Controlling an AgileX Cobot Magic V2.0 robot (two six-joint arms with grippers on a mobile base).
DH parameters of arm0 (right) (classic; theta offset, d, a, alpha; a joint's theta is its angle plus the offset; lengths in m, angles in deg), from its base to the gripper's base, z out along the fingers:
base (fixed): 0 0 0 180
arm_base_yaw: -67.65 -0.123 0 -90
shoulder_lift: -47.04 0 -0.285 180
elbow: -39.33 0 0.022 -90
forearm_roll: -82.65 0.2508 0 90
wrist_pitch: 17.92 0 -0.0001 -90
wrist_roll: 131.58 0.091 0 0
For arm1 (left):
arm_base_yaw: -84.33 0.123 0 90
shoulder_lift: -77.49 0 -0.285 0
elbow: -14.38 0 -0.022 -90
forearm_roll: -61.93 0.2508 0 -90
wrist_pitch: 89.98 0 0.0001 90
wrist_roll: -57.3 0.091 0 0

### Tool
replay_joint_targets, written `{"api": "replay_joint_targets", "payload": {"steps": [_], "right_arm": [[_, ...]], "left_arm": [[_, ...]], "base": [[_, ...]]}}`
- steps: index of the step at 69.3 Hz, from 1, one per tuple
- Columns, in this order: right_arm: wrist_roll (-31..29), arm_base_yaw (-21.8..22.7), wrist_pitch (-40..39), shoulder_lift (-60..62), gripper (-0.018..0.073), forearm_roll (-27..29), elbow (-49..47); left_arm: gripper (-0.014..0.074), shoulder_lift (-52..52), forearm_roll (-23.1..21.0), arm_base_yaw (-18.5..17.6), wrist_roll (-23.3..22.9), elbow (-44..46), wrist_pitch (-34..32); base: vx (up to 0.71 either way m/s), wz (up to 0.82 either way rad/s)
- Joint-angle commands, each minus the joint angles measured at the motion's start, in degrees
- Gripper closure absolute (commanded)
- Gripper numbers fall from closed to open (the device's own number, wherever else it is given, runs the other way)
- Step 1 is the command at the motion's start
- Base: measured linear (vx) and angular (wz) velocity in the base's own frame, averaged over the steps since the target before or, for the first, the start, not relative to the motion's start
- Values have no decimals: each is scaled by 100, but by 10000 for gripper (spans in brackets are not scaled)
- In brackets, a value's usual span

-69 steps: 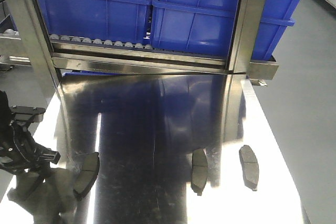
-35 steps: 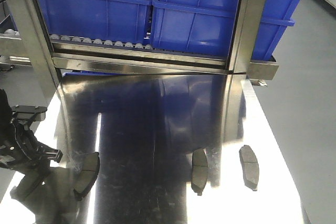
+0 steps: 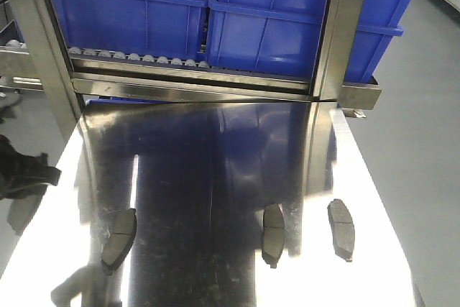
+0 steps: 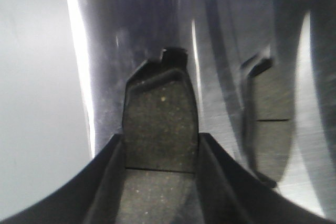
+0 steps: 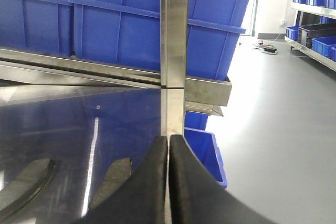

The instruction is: Move and align brake pads A on conveyor

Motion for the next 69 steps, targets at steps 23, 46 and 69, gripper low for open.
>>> {"api": "replay_joint_targets", "payload": {"steps": [23,46,69], "right_arm": [[-8,-2,-432,70,571,-36,65],[-8,-2,-432,70,571,-36,65],[-8,-2,-432,70,571,-36,65]], "left_arm": [[603,3158,-104,-5,-94,-1402,-1030],[603,5049,-384,-5,-124,-2769,-1712],[603,5502,-384,-5,-124,-2949,-1705]], "base": [[0,0],[0,0],[0,0]]}}
